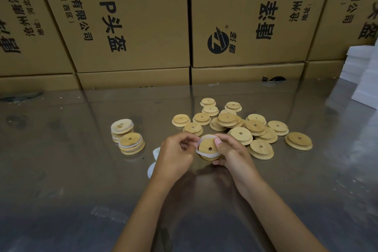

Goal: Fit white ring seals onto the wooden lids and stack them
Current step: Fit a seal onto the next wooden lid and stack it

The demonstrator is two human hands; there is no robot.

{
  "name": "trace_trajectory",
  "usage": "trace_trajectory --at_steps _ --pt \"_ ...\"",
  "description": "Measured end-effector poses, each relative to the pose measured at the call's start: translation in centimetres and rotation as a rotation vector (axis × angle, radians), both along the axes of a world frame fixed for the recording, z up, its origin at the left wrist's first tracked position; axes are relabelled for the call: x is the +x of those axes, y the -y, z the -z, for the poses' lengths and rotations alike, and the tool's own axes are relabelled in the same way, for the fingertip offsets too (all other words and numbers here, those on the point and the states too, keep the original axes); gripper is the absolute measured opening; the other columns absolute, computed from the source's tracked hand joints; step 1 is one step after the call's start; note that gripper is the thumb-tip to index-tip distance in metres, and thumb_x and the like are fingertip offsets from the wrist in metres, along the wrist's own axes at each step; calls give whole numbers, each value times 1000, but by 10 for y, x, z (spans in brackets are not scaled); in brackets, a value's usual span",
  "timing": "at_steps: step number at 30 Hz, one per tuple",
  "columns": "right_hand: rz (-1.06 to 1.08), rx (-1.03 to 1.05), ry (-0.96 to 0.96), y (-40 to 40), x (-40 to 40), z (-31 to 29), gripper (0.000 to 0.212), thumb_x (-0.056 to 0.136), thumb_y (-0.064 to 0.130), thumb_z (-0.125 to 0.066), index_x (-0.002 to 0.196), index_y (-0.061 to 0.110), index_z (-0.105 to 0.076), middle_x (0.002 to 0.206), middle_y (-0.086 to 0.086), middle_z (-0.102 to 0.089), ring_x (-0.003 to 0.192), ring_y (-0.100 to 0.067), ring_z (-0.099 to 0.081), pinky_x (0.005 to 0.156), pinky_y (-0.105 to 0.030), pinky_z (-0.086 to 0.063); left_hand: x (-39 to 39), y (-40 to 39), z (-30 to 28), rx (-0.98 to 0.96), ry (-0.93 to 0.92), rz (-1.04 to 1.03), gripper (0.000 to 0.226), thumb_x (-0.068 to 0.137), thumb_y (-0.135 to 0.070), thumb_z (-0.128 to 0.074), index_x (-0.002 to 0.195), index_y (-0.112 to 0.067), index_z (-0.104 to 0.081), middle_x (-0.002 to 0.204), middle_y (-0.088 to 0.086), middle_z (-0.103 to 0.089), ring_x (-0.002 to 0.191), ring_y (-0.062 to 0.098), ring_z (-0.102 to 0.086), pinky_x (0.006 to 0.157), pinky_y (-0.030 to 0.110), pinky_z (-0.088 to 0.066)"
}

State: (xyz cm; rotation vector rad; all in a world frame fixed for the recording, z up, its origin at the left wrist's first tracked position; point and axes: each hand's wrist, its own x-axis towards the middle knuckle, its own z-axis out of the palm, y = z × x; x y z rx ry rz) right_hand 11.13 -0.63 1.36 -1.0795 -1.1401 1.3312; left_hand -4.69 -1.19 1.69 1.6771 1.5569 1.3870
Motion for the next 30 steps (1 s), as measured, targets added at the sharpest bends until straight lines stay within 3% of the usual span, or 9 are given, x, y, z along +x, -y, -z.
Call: trace_trajectory --at_steps 10,17,22,25,30 --pt "27 -25 -59 -1 0 1 19 100 16 -57 114 8 -67 114 -18 -70 97 -23 -66 67 -29 -54 8 4 -1 -99 236 8 29 85 4 -58 82 -24 -67 77 -6 -70 70 3 -65 76 39 -56" --pt "-37 -36 -211 -2 -1 1 19 102 12 -53 116 1 -60 116 -19 -70 103 -34 -70 81 -39 -59 17 8 -4 -79 316 16 27 86 -2 -61 97 -26 -64 88 -7 -69 79 9 -67 77 32 -56" --pt "-108 -94 -292 -2 -7 -2 24 104 8 -46 124 -5 -50 120 -22 -67 103 -30 -69 89 -44 -58 24 8 -4 -157 395 -7 19 91 -11 -60 103 -25 -59 102 8 -69 89 21 -70 83 50 -57" --pt "-93 -77 -184 -2 -5 -4 17 101 6 -49 116 -1 -55 119 -25 -66 98 -30 -66 86 -42 -53 23 9 -5 -120 364 -18 20 92 -8 -59 105 -23 -63 97 3 -71 90 18 -68 84 48 -56" --pt "-93 -38 1 0 0 -7 21 92 10 -61 112 5 -64 109 -17 -71 98 -23 -65 79 -35 -51 19 9 -8 -53 291 13 26 92 -6 -60 110 -23 -69 100 -8 -72 89 7 -67 81 29 -56"
